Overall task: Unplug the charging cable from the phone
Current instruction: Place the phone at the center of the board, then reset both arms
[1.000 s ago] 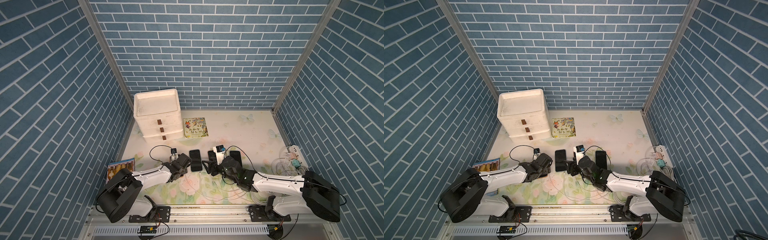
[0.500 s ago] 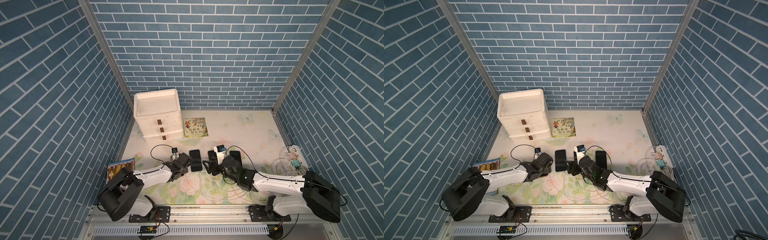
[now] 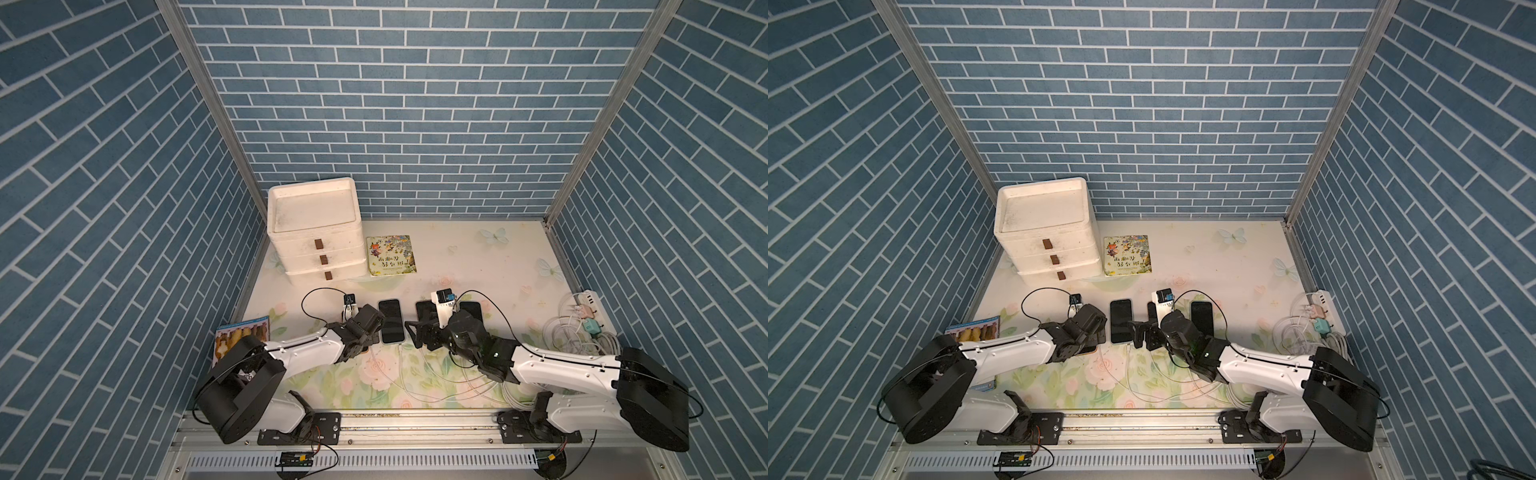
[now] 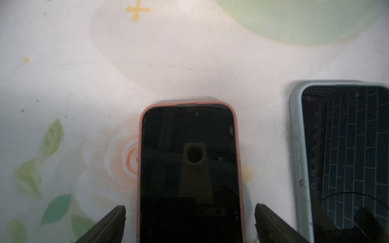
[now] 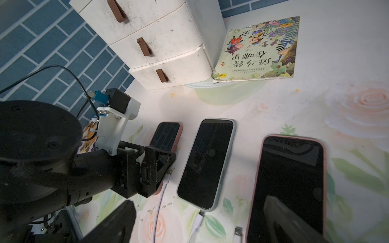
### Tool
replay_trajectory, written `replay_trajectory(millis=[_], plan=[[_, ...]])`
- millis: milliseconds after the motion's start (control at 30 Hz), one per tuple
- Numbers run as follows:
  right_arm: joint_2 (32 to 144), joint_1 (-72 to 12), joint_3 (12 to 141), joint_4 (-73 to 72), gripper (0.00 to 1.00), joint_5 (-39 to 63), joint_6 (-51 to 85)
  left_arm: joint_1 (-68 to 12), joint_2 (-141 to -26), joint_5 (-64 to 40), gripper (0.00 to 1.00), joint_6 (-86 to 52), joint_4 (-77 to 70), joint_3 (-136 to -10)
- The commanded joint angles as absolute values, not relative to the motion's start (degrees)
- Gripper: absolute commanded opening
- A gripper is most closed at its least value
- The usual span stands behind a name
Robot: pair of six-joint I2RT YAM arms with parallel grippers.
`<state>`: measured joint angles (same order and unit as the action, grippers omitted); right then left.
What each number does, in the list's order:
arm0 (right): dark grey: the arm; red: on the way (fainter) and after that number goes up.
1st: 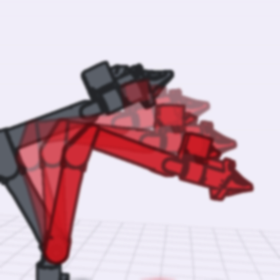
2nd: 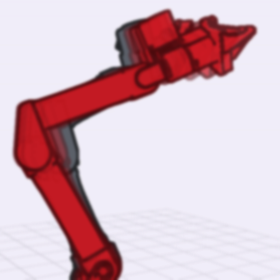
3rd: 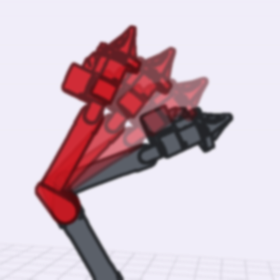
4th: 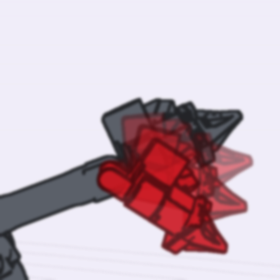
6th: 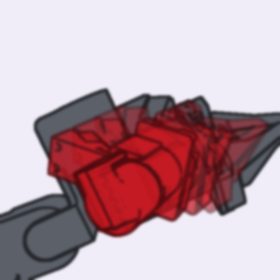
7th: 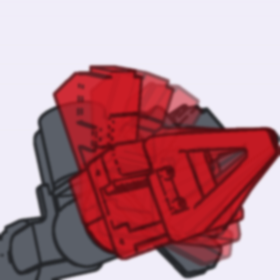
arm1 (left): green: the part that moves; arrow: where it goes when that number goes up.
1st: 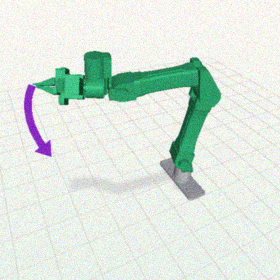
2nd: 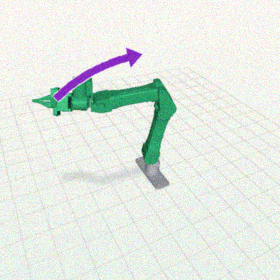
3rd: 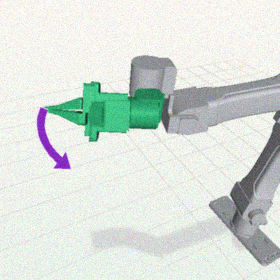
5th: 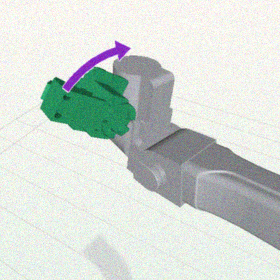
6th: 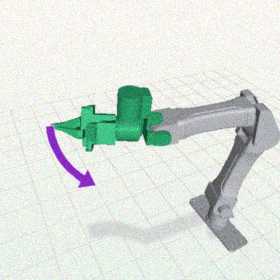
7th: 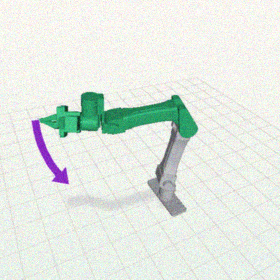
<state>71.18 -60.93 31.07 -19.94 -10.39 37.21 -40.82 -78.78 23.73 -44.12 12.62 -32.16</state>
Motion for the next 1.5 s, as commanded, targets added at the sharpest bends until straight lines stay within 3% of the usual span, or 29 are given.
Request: replay_trajectory(millis=[0, 200, 467, 667, 833, 1067, 1267, 1400, 1467], plan=[[68.9, -60.2, 32.8, -16.0, 0.99, -13.4, 35.9, -41.1, -75.8, 27.6, 1.00, -44.1, 16.0, -34.4], [65.2, -56.5, 36.1, -2.7, 0.99, -21.9, 37.5, -41.0, -69.1, 33.2, 1.00, -44.0, 20.4, -38.1], [56.4, -36.2, 34.8, 11.1, 0.99, -26.3, 39.4, -40.6, -58.9, 52.1, 1.00, -41.0, 21.0, -44.4], [57.7, -32.1, 32.8, 10.0, 0.96, -37.5, 29.8, -39.6, -56.4, 63.6, 1.00, -17.1, -10.6, -34.9], [60.6, -24.3, 31.7, 5.0, 0.96, -36.5, 27.8, -32.8, -63.6, 63.5, 1.00, -1.7, -35.4, -29.6], [57.4, -11.2, 26.3, 0.3, 0.97, -29.1, 26.6, -15.0, -72.7, 53.6, 1.00, -6.2, -44.6, -23.2], [52.6, -7.7, 22.9, -0.3, 0.96, -33.5, 25.7, -6.0, -78.3, 40.9, 1.00, -9.2, -53.5, -18.5], [51.7, -7.3, 20.8, -2.9, 0.96, -34.4, 25.0, -5.3, -82.3, 35.6, 1.00, -8.3, -66.8, -13.8], [52.0, -7.2, 20.4, -3.8, 0.96, -34.9, 24.8, -4.9, -82.7, 32.7, 1.00, -7.9, -65.3, -14.7]])
